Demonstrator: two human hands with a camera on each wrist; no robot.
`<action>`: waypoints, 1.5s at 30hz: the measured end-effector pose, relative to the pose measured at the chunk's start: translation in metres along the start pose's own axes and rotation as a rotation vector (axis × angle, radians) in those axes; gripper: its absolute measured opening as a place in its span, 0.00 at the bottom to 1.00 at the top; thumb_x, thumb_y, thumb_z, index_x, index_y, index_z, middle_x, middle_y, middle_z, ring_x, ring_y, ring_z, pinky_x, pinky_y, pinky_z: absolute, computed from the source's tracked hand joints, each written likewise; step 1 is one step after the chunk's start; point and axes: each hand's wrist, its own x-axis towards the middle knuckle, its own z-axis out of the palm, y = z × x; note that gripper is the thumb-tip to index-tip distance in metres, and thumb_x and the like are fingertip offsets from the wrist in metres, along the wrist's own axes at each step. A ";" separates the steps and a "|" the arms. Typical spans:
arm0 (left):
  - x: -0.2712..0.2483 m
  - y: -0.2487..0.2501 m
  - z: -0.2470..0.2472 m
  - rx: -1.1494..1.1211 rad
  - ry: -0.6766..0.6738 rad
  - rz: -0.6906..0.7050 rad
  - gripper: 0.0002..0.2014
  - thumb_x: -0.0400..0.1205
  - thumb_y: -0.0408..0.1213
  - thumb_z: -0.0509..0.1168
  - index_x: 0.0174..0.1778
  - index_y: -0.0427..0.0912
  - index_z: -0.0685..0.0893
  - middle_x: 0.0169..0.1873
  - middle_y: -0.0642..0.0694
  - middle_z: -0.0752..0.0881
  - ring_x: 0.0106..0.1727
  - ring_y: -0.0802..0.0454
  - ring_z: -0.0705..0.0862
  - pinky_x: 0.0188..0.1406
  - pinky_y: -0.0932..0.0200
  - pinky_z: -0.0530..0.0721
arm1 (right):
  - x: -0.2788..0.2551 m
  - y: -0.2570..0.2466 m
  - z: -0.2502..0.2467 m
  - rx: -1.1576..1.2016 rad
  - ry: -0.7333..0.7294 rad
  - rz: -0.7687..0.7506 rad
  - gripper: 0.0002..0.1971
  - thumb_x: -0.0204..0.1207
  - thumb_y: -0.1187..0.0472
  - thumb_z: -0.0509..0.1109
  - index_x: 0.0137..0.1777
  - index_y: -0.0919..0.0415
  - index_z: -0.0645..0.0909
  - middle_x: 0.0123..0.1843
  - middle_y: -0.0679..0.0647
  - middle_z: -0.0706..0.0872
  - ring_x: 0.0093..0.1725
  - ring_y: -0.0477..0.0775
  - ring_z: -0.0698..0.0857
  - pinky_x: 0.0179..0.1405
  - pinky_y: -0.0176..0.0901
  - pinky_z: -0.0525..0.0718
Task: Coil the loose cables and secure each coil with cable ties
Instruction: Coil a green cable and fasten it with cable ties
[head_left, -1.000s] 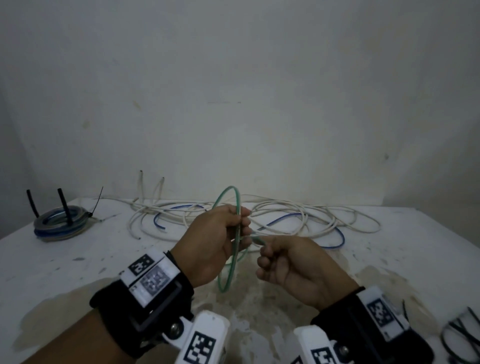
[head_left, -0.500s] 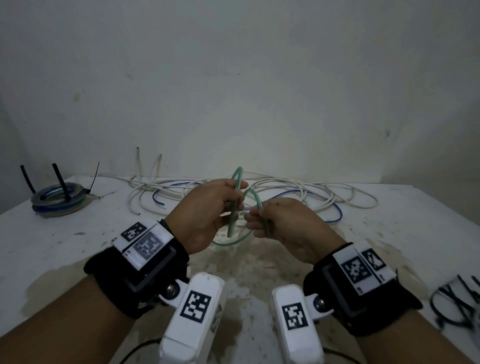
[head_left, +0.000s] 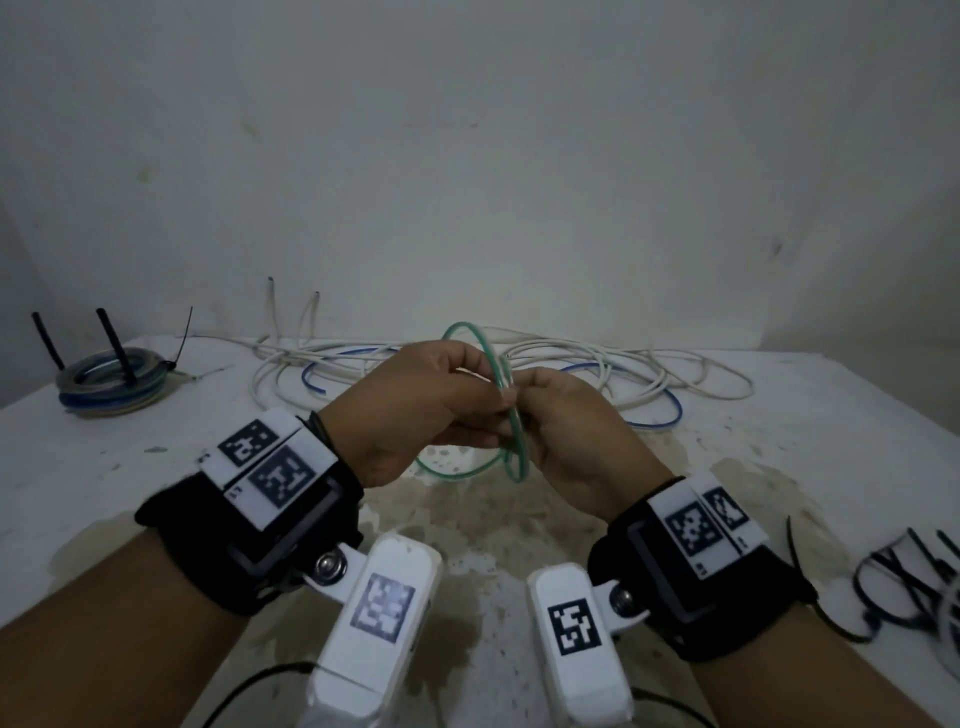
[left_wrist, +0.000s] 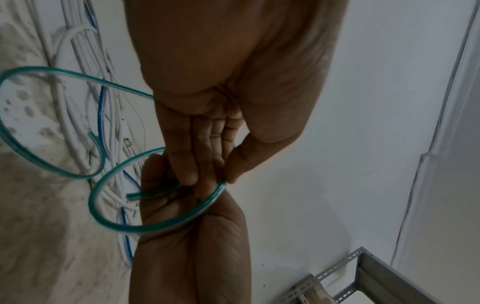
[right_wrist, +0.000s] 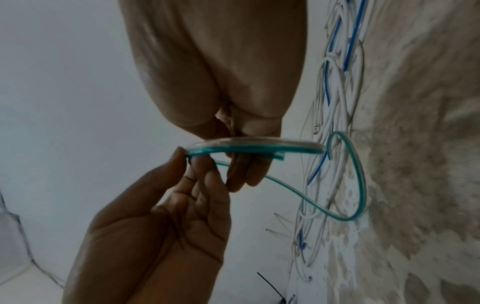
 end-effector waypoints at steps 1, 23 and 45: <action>0.001 0.000 0.000 0.007 0.020 0.011 0.13 0.77 0.25 0.68 0.56 0.22 0.79 0.45 0.25 0.87 0.37 0.44 0.87 0.41 0.55 0.89 | -0.002 0.001 0.001 -0.011 -0.020 -0.010 0.10 0.78 0.76 0.60 0.38 0.66 0.79 0.29 0.58 0.85 0.26 0.51 0.83 0.30 0.39 0.85; 0.022 0.001 -0.017 0.134 0.285 0.146 0.13 0.74 0.29 0.73 0.26 0.42 0.79 0.18 0.55 0.79 0.21 0.62 0.74 0.21 0.72 0.71 | -0.019 0.011 0.007 0.048 -0.055 -0.067 0.11 0.85 0.65 0.54 0.47 0.65 0.78 0.25 0.49 0.77 0.24 0.46 0.68 0.27 0.38 0.67; 0.025 0.005 -0.012 -0.166 0.311 0.110 0.05 0.79 0.24 0.64 0.37 0.32 0.80 0.24 0.43 0.84 0.25 0.54 0.83 0.28 0.66 0.83 | -0.027 0.012 0.003 -0.135 -0.102 -0.116 0.14 0.85 0.66 0.53 0.53 0.61 0.82 0.29 0.47 0.83 0.25 0.44 0.72 0.24 0.30 0.71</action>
